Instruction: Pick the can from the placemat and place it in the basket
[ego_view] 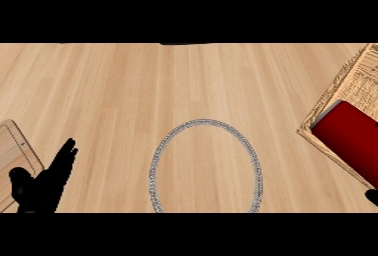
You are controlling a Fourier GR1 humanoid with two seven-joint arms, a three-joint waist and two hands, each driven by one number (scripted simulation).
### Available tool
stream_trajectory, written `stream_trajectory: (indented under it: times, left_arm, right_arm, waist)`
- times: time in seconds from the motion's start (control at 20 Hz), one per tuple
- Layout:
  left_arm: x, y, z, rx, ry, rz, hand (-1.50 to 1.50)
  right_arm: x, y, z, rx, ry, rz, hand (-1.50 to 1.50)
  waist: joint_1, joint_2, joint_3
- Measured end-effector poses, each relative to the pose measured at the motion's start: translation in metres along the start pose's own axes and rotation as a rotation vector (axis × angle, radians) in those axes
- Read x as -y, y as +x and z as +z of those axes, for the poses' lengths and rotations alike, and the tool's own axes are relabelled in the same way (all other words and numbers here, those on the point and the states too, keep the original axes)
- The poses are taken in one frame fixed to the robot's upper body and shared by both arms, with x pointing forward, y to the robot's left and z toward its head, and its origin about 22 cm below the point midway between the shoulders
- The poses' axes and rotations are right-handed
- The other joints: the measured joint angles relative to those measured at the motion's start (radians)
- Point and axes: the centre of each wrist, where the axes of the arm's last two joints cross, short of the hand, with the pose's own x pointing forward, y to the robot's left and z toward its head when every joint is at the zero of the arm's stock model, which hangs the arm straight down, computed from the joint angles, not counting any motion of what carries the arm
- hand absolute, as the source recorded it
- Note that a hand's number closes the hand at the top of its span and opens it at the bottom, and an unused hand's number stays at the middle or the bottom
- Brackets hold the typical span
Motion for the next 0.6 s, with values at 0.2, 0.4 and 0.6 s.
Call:
stream_trajectory:
  times: [0.2,0.4,0.6]
  left_arm:
    - [0.007,0.002,-0.005,0.0,-0.016,-0.002,0.0]
    - [0.009,0.003,-0.008,0.011,-0.034,-0.015,0.0]
    - [0.014,0.009,-0.015,0.003,-0.059,-0.018,0.0]
  right_arm:
    - [0.047,-0.026,-0.006,-0.028,0.002,-0.044,1.5]
    - [0.085,-0.059,0.0,-0.078,0.011,-0.145,1.5]
    - [0.118,-0.091,0.008,-0.114,0.015,-0.217,1.5]
  waist:
    - [0.018,-0.002,0.0]
    - [0.04,-0.002,-0.002]
    - [0.063,0.0,-0.002]
